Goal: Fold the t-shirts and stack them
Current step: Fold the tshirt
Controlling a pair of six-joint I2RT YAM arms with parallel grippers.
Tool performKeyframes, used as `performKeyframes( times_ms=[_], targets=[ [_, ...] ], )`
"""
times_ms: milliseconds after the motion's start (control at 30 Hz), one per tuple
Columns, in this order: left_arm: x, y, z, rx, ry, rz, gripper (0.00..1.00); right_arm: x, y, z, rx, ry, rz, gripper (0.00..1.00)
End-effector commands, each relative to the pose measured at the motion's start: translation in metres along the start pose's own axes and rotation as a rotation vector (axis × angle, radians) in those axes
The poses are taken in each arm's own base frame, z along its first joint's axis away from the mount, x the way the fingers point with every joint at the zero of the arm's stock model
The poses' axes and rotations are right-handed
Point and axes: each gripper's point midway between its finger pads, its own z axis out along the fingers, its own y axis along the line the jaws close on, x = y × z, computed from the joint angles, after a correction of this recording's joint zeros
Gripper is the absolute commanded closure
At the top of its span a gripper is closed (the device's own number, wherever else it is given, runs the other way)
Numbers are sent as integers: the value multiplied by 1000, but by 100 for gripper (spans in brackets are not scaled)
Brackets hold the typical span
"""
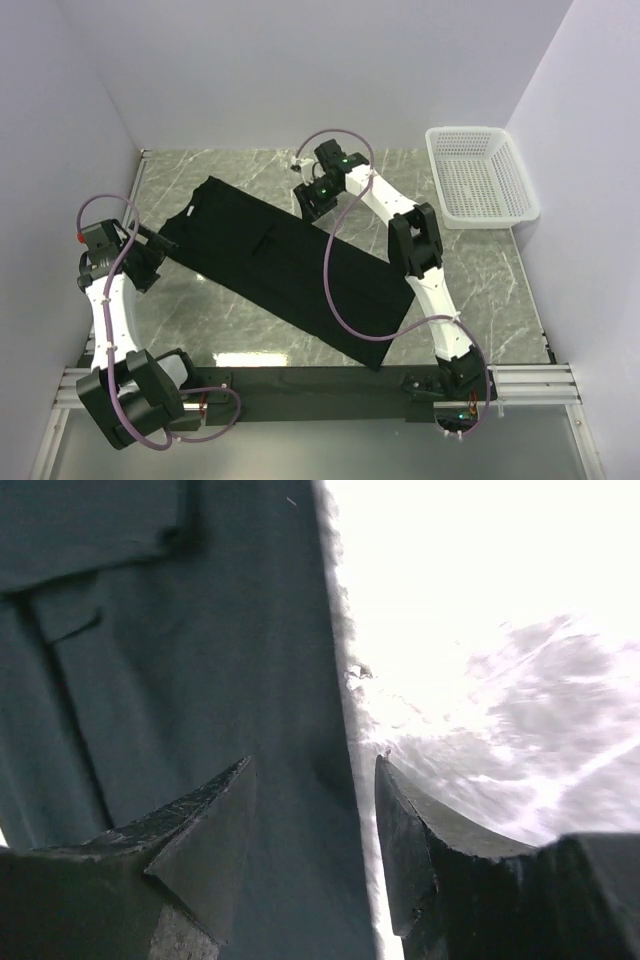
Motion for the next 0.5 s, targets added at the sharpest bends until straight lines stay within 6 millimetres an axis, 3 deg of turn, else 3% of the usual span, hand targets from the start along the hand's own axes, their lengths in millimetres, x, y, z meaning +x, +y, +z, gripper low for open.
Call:
performKeyframes(
  times_ms=[0,467],
  targets=[
    [-7,-5,-1,23,-30,-14,8,-24,12,-10,10,-63,91,42],
    [4,3,7,9,0,-44,9,12,-14,27,75,47,204,44]
  ],
)
